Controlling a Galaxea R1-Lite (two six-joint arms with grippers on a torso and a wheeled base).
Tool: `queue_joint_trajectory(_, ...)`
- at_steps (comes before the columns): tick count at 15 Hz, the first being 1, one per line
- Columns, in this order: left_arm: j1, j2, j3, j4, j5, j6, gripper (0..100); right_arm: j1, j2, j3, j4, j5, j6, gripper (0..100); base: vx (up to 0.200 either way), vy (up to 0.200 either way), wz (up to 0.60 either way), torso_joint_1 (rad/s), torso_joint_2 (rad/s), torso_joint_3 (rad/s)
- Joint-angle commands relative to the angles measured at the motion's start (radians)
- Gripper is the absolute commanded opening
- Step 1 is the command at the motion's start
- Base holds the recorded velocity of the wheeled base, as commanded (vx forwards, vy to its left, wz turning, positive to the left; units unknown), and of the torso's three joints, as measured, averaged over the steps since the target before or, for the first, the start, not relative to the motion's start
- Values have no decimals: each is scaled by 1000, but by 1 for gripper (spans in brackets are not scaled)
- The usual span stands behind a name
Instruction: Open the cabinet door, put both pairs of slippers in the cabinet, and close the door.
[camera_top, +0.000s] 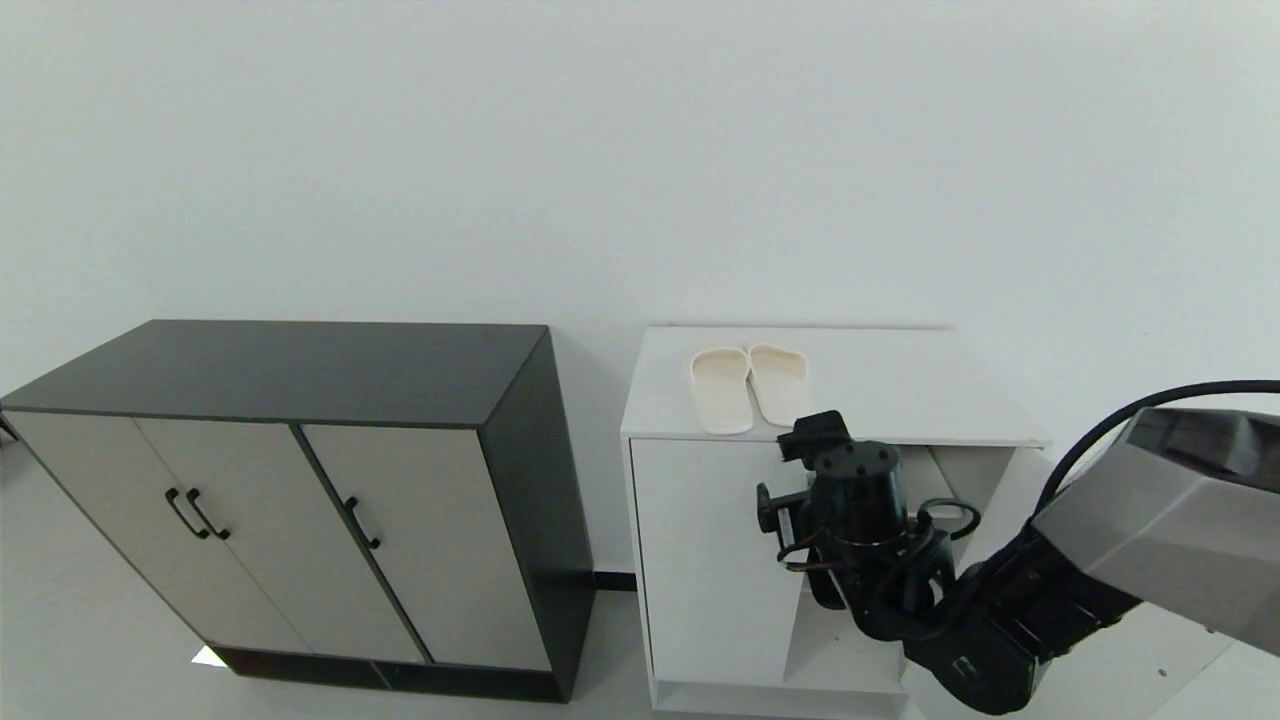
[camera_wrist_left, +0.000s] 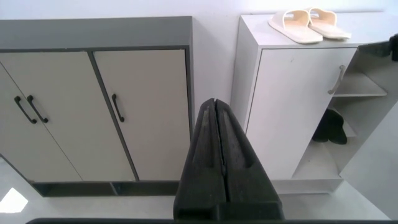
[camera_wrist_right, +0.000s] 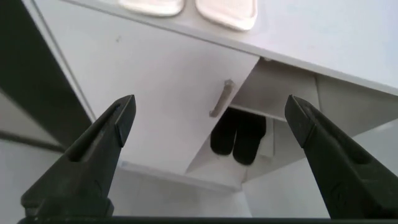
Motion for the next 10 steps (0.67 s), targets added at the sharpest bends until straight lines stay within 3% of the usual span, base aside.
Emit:
queue_joint_trajectory(1, 0, 1, 0, 0, 0, 0, 0, 10, -91, -128, 140, 0, 47, 100, 0, 0, 0, 0, 0, 0)
queue_joint_trajectory(4, 0, 1, 0, 0, 0, 0, 0, 9, -117, -212, 290, -2, 133, 100, 0, 0, 0, 0, 0, 0)
queue_joint_trajectory(7, 0, 1, 0, 0, 0, 1, 0, 6, -96, -197, 286, 3, 140, 100, 0, 0, 0, 0, 0, 0)
queue_joint_trajectory(10, 0, 1, 0, 0, -2, 1, 0, 6, -58, -195, 286, 4, 171, 100, 200, 0, 0, 4, -1, 2)
